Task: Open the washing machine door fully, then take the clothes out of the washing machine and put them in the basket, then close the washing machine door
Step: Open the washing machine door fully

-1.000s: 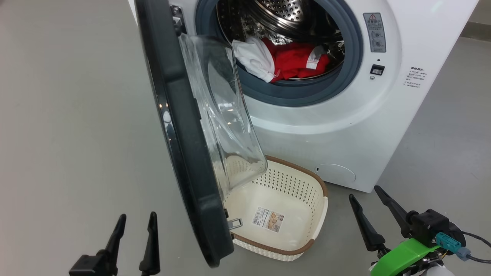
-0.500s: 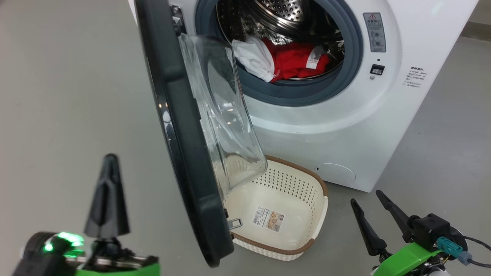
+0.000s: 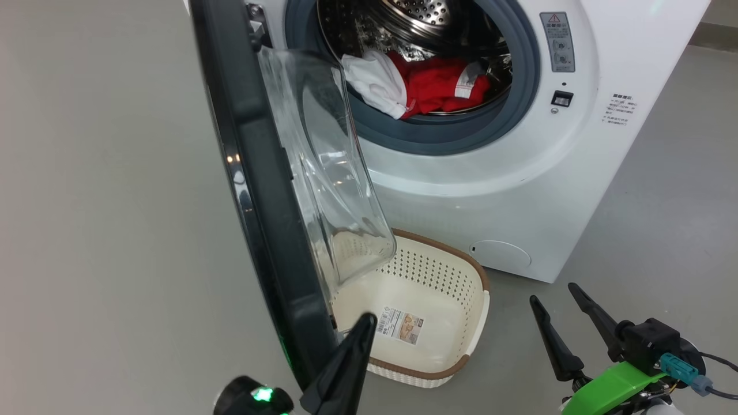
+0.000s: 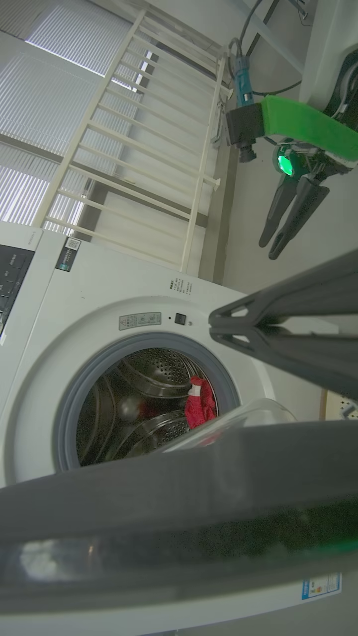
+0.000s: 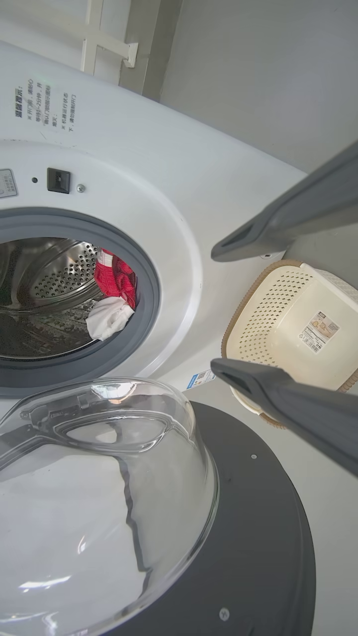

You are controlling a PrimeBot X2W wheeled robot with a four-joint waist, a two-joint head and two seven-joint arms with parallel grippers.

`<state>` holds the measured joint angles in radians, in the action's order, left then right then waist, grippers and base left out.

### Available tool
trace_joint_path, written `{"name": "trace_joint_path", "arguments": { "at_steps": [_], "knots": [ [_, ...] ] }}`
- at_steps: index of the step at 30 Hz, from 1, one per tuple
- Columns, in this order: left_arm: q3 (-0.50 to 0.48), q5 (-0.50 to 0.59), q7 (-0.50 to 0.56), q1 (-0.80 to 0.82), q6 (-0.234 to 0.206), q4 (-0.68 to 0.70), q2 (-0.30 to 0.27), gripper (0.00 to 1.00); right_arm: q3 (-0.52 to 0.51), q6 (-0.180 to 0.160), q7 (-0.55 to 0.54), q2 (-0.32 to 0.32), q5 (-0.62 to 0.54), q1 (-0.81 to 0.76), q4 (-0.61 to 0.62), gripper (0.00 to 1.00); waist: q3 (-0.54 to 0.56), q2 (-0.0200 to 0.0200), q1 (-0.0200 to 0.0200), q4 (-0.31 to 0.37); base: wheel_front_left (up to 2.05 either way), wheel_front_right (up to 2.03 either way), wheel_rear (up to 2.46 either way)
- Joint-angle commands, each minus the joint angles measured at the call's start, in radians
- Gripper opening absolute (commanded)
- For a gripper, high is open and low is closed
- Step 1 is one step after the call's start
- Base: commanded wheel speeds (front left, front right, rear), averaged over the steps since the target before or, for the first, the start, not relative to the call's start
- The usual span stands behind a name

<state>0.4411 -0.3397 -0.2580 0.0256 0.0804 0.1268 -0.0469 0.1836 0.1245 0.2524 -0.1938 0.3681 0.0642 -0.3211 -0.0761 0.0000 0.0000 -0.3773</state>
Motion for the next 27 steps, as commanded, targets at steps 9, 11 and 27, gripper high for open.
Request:
{"name": "trace_joint_path", "arguments": {
  "at_steps": [9,11,27],
  "knots": [
    [-0.016,-0.063,-0.004,0.045,-0.021,-0.183,-0.003,0.00,0.032,0.006,0.009,-0.022,0.003,0.034,0.021,1.00,-0.013,0.0000,0.0000,0.004,0.00,0.00,0.00],
    [-0.021,-0.071,-0.004,0.052,-0.033,-0.197,-0.003,0.00,0.030,0.006,0.009,-0.023,0.004,0.034,0.021,1.00,-0.013,0.0000,0.0000,0.003,0.00,0.00,0.00],
    [-0.118,-0.070,-0.004,0.008,-0.108,-0.208,-0.003,0.00,0.029,0.006,0.009,-0.023,0.002,0.034,0.028,1.00,-0.013,0.0000,0.0000,-0.027,0.00,0.00,0.00]
  ]
}}
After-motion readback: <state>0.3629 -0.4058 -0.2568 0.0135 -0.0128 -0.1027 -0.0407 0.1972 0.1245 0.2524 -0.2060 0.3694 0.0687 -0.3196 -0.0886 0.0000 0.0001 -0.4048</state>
